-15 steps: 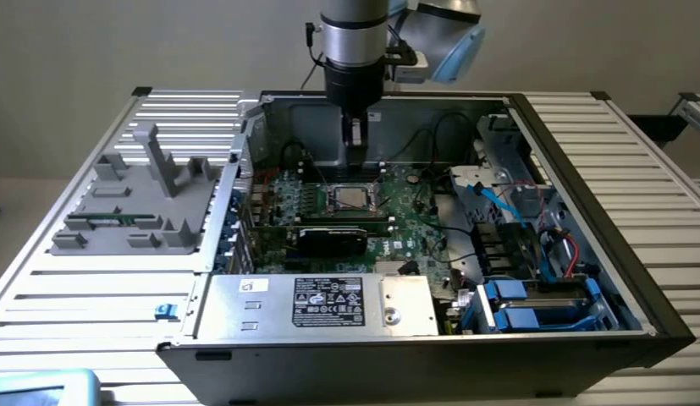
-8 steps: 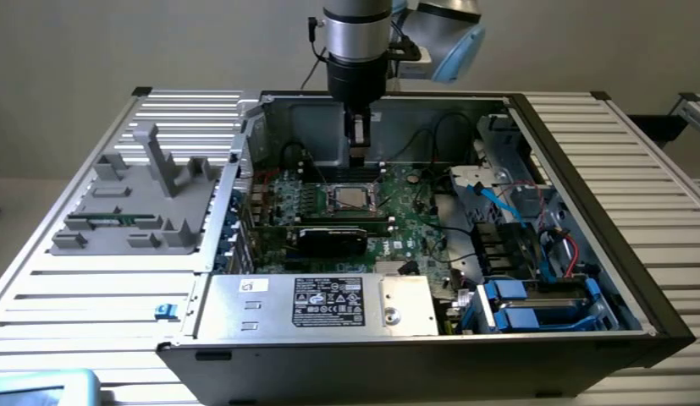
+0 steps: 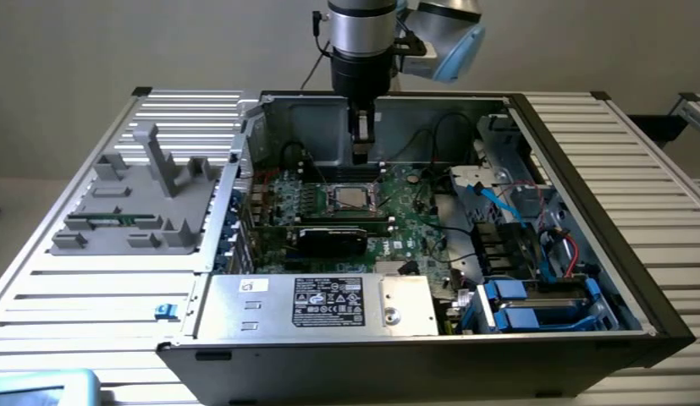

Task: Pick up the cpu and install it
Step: 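Place the cpu into insertion slot, then close the cpu cover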

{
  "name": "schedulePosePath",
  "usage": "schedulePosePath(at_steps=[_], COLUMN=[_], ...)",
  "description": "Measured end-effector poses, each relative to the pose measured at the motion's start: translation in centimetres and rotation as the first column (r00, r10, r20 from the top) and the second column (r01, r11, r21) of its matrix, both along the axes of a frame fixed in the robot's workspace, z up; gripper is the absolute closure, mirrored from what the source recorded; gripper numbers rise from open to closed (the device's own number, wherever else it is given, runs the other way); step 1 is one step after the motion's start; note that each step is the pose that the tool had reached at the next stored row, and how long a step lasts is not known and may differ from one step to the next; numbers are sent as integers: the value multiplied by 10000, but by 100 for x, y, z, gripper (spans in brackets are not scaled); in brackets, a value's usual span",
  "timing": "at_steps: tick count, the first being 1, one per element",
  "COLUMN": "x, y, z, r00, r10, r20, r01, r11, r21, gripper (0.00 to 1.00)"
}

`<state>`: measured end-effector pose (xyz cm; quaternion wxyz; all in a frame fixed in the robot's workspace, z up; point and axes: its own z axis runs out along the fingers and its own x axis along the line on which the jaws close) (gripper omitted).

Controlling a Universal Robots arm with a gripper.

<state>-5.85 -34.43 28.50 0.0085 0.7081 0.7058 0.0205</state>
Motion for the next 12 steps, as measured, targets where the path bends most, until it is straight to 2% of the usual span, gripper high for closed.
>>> schedulePosePath(at_steps=[12], x=[1], y=[-1], z=[3], r00=[10000], r10=[1], r20=[3], r01=[-1], r11=[10000], r21=[-4], gripper=[89])
